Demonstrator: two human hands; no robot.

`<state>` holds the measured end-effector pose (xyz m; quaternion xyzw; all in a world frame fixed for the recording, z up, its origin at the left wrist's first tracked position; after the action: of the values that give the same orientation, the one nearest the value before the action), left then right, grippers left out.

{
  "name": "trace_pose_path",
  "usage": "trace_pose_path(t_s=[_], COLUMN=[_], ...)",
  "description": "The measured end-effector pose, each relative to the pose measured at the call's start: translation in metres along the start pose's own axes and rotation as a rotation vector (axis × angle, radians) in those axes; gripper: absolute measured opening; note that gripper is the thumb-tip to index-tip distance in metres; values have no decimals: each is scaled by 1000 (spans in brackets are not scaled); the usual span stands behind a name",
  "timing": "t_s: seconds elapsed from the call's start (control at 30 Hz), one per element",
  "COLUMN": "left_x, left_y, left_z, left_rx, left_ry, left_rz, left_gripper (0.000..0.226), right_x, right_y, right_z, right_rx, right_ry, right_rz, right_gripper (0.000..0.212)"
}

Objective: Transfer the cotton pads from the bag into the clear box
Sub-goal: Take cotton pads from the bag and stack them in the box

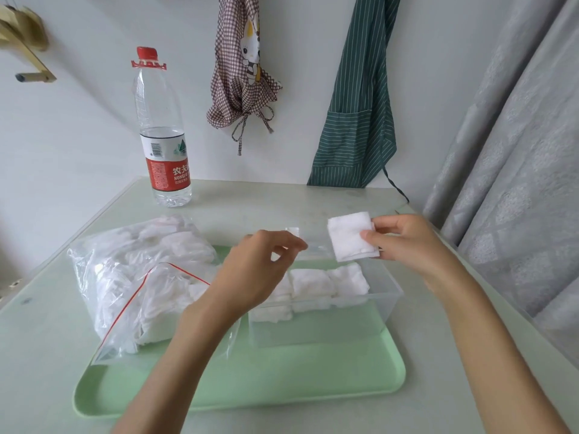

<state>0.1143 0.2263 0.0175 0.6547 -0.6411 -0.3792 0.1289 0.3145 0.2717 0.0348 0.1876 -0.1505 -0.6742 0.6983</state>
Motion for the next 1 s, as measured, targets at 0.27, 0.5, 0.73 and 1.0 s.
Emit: trace_pose_path(t_s=[0.27, 0.5, 0.73, 1.0], left_x=[-21, -16, -17, -16], left_y=[-65, -68, -69, -67], left_z=[1, -4, -5, 0], left_rx=[-476, -547, -565, -547], left_ry=[-33, -56, -67, -65], left_rz=[588, 626, 632, 621], left_gripper=[54, 56, 53, 57], right_x=[-11, 2, -3, -11], right_y=[-28, -58, -75, -70], right_z=[-11, 2, 8, -19], right_rx=[609, 1245, 1251, 1227], right_ry=[39, 241, 367, 200], right_rz=[49, 91, 402, 360], right_gripper=[19, 24, 32, 26])
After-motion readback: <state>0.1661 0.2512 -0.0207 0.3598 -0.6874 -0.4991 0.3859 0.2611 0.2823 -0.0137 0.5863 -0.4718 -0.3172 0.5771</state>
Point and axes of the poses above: each hand's wrist, its own x-axis away from the middle knuckle, its own y-axis out of the back of the hand, z = x × y, the point moved 7 cm from there along -x, towards the middle knuckle, and after that the axes turned 3 degrees about -y, right-handed, at the moved point
